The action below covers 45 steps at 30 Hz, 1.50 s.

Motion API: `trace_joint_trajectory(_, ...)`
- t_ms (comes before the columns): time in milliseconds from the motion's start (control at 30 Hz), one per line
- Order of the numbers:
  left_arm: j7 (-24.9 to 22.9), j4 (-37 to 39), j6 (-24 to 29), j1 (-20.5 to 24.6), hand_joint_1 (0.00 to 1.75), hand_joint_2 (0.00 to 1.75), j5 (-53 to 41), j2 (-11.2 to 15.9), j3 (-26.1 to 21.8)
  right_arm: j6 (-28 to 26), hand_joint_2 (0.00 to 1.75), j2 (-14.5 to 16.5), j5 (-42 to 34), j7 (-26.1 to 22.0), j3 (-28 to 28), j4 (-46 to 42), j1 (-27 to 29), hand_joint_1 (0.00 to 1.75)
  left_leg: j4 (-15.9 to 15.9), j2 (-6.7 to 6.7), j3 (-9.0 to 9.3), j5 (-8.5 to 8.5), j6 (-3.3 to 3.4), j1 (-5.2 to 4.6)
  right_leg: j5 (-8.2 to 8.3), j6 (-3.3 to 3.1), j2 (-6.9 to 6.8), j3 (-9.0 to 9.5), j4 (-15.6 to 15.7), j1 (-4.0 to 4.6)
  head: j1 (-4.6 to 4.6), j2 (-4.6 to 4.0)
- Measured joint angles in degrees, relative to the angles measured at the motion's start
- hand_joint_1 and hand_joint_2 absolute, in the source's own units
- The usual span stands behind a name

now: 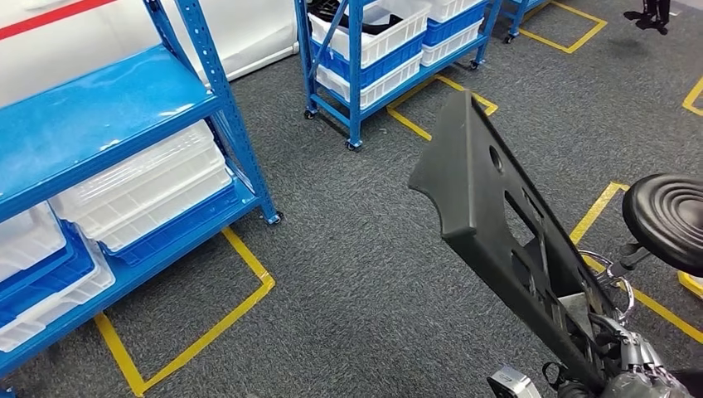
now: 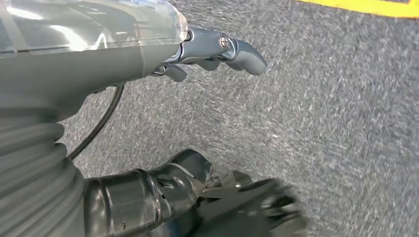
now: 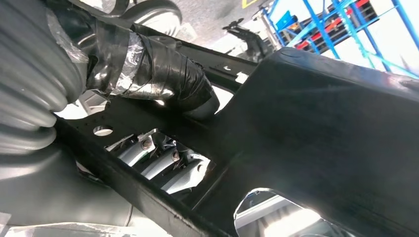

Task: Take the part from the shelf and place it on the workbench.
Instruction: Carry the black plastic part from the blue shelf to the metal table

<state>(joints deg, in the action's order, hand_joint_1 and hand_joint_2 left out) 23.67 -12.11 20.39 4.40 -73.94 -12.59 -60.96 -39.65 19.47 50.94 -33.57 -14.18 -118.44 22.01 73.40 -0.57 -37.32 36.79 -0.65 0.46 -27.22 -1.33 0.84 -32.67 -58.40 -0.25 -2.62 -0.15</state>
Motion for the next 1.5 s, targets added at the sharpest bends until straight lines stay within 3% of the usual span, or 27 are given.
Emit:
trace_joint_trajectory(33,0.0,0.0,0.0,-0.1,0.00,1.75,0.0,0.0,0.0,0.0,1.75,0.0,-0.1,0.0,0.0,0.0,0.0,1.75,1.1,0.04,-0.57,-0.25,-0.04,0.05,-0.01,0.00,0.49,-0.02,-0.1,0.02,0.01,0.00)
trace_joint_trajectory(67,0.0,0.0,0.0,-0.1,0.00,1.75,0.0,0.0,0.0,0.0,1.75,0.0,-0.1,0.0,0.0,0.0,0.0,1.75,0.0,0.09,-0.09,-1.59,-0.04,0.11,-0.04,0.03,1.06,-0.01,-0.2,0.01,0.01,0.00)
trace_joint_trajectory(100,0.0,0.0,0.0,-0.1,0.00,1.75,0.0,0.0,0.0,0.0,1.75,0.0,-0.2,0.0,0.0,0.0,0.0,1.75,-3.2,0.43,1.37,-3.73,0.03,0.20,-0.08,0.10,1.66,0.03,-0.3,-0.01,0.02,0.00)
trace_joint_trajectory(167,0.0,0.0,0.0,-0.1,0.00,1.75,0.0,0.0,0.0,0.0,1.75,0.0,-0.4,0.0,-0.1,0.0,0.0,1.75,-11.1,2.57,4.80,-7.18,0.29,0.40,-0.22,0.40,2.79,-0.09,-0.8,-0.02,0.00,0.00)
trace_joint_trajectory(233,0.0,0.0,0.0,0.0,0.00,1.75,0.0,0.0,-0.1,0.0,1.75,0.0,-0.5,-0.1,-0.1,0.0,0.0,1.75,-14.8,4.18,6.41,-7.96,0.58,0.37,-0.17,1.02,3.77,-0.55,-1.0,-0.08,-0.01,0.00)
trace_joint_trajectory(300,0.0,0.0,0.0,0.1,0.00,1.75,0.0,0.0,-0.1,0.0,1.75,0.0,-0.5,-0.1,-0.2,0.0,0.1,1.75,-15.2,3.48,6.61,-8.05,1.11,0.27,0.08,1.78,4.71,-0.93,-0.9,-0.22,0.00,0.00)
trace_joint_trajectory(367,0.0,0.0,0.0,0.1,0.00,1.75,0.0,0.0,-0.1,0.0,1.75,0.0,-0.5,-0.2,-0.3,-0.1,0.2,1.75,-15.9,2.29,6.79,-8.50,1.93,0.41,-0.80,2.27,3.63,-1.60,-2.1,-0.19,-0.07,0.00)
trace_joint_trajectory(433,0.0,0.0,0.0,0.1,0.00,1.75,0.0,0.0,-0.1,0.0,1.75,0.0,-0.6,-0.2,-0.3,-0.1,0.3,1.75,-16.3,0.94,6.89,-8.72,2.50,0.40,-4.05,2.63,1.16,-4.14,-7.6,-0.16,-0.18,0.00)
trace_joint_trajectory(500,0.0,0.0,0.0,-0.1,0.00,1.75,0.0,0.0,-0.2,0.0,1.75,0.0,-0.6,-0.2,-0.3,-0.1,0.3,1.75,-16.3,-0.46,6.87,-8.62,2.69,0.25,-7.08,3.04,0.04,-7.52,-14.6,-0.39,-0.22,0.00)
trace_joint_trajectory(533,0.0,0.0,0.0,-0.1,0.00,1.75,0.0,0.0,-0.2,0.0,1.75,0.0,-0.7,-0.1,-0.3,-0.1,0.4,1.75,-16.3,-1.13,6.90,-8.54,2.69,0.21,-7.21,3.22,-0.17,-8.30,-16.2,-0.54,-0.22,0.00)
trace_joint_trajectory(600,0.0,0.0,0.0,0.0,0.00,1.75,0.0,0.0,-0.2,0.0,1.75,0.0,-0.7,-0.1,-0.3,-0.1,0.4,1.75,-16.3,-2.35,7.16,-8.25,2.53,0.18,-4.41,3.39,-0.86,-6.51,-12.9,-0.78,-0.22,0.00)
trace_joint_trajectory(667,-0.1,0.0,0.0,0.0,0.00,1.75,0.0,0.0,-0.2,0.0,1.75,0.0,-0.7,-0.1,-0.3,-0.1,0.5,1.75,-16.1,-3.33,7.63,-7.80,2.09,0.03,-1.12,3.19,-2.98,-2.40,-5.1,-0.59,-0.23,0.00)
trace_joint_trajectory(733,-0.1,0.0,0.0,0.0,0.00,1.75,0.0,0.0,-0.3,0.0,1.75,0.0,-0.7,0.0,-0.3,-0.1,0.5,1.75,-16.0,-4.16,7.96,-7.42,1.52,-0.23,-0.26,2.64,-4.36,-0.48,-1.2,-0.13,-0.16,0.00)
trace_joint_trajectory(800,-0.2,0.0,0.0,0.1,0.00,1.75,0.0,0.0,-0.3,0.0,1.75,0.0,-0.8,0.1,-0.4,-0.1,0.8,1.75,-16.0,-5.14,8.22,-7.18,0.98,-0.33,-0.36,1.98,-3.56,-0.57,-0.9,0.05,-0.10,0.00)
trace_joint_trajectory(833,-0.2,0.0,0.0,0.2,0.00,1.75,0.0,0.0,-0.3,0.0,1.75,0.0,-0.8,0.1,-0.4,-0.1,1.0,1.75,-15.8,-5.16,8.31,-6.85,0.70,-0.21,-0.29,1.67,-3.01,-0.52,-0.7,-0.04,-0.12,0.00)
trace_joint_trajectory(900,-0.2,0.0,0.0,0.3,0.00,1.75,0.0,0.0,-0.3,0.0,1.75,0.0,-0.8,0.1,-0.4,-0.1,1.1,1.75,-13.1,-3.33,7.29,-4.80,0.25,0.03,-0.04,0.92,-2.00,-0.31,-0.3,-0.34,-0.10,0.00)
trace_joint_trajectory(967,-0.2,0.0,0.0,0.1,0.00,1.75,0.0,0.0,-0.4,0.0,1.75,0.0,-0.8,0.1,-0.4,-0.1,1.2,1.75,-5.7,-0.77,3.78,-1.07,0.01,0.17,0.04,0.43,-0.97,-0.28,-0.2,-0.39,-0.06,0.00)
trace_joint_trajectory(1033,-0.2,0.0,0.0,-0.1,0.00,1.75,0.0,0.0,-0.5,0.0,1.75,0.0,-0.8,0.2,-0.4,-0.1,1.2,1.75,0.7,-0.01,0.36,0.73,-0.10,0.18,0.03,0.32,0.34,-0.26,-0.3,-0.30,-0.04,0.00)
trace_joint_trajectory(1067,-0.2,0.0,0.0,-0.2,0.00,1.75,0.0,0.0,-0.5,0.0,1.75,0.0,-0.8,0.2,-0.4,-0.1,1.2,1.75,1.0,0.07,-0.04,-0.19,-0.06,0.18,0.02,0.32,1.09,-0.20,-0.3,-0.27,-0.04,0.00)
trace_joint_trajectory(1100,-0.2,0.0,0.0,-0.2,0.00,1.75,0.0,0.0,-0.5,0.0,1.75,0.0,-0.8,0.2,-0.4,-0.1,1.2,1.75,-1.1,0.25,0.61,-2.14,0.04,0.20,-0.01,0.36,1.85,-0.12,-0.4,-0.27,-0.04,0.00)
trace_joint_trajectory(1167,-0.2,0.0,0.0,-0.2,0.00,1.75,0.1,0.0,-0.5,0.0,1.75,0.0,-0.8,0.2,-0.4,-0.1,1.2,1.75,-8.9,1.89,3.68,-6.52,0.34,0.24,-0.15,0.58,3.26,-0.07,-0.7,-0.25,-0.05,0.00)
trace_joint_trajectory(1200,-0.2,0.0,0.0,-0.2,0.00,1.75,0.1,0.0,-0.5,0.0,1.75,0.0,-0.8,0.1,-0.4,-0.1,1.2,1.75,-12.1,2.95,4.95,-7.69,0.48,0.30,-0.22,0.80,3.89,-0.21,-0.9,-0.25,-0.05,0.00)
trace_joint_trajectory(1267,-0.2,0.0,0.0,-0.1,0.00,1.75,0.0,0.1,-0.5,0.0,1.75,0.0,-0.8,0.1,-0.4,-0.1,1.3,1.75,-14.6,4.12,5.97,-7.98,0.83,0.21,-0.16,1.44,4.93,-0.62,-1.1,-0.33,-0.06,0.00)
trace_joint_trajectory(1333,-0.2,0.0,0.0,0.1,0.00,1.75,0.0,0.0,-0.5,0.0,1.75,0.0,-0.8,0.2,-0.4,-0.1,1.4,1.75,-15.1,3.14,6.14,-8.30,1.50,0.19,0.01,2.13,5.58,-0.93,-1.1,-0.53,-0.06,0.00)
trace_joint_trajectory(1400,-0.2,0.0,0.0,0.1,0.00,1.75,0.0,0.0,-0.5,0.0,1.75,0.0,-0.8,0.2,-0.4,-0.1,1.6,1.75,-15.7,1.89,6.26,-8.75,2.35,0.36,-1.44,2.64,3.69,-1.93,-3.1,-0.44,-0.12,0.00)
trace_joint_trajectory(1467,-0.2,0.0,0.0,0.0,0.00,1.75,0.0,0.0,-0.5,0.0,1.75,0.0,-0.8,0.2,-0.4,-0.1,1.5,1.75,-16.0,0.57,6.23,-8.88,2.81,0.30,-5.08,3.07,0.79,-4.80,-9.2,-0.44,-0.16,0.00)
trace_joint_trajectory(1500,-0.2,0.0,0.0,-0.1,0.00,1.75,0.0,0.0,-0.5,0.0,1.75,0.0,-0.8,0.2,-0.4,-0.1,1.5,1.75,-16.0,-0.16,6.19,-8.85,2.89,0.23,-6.79,3.28,0.11,-6.53,-12.9,-0.52,-0.16,0.00)
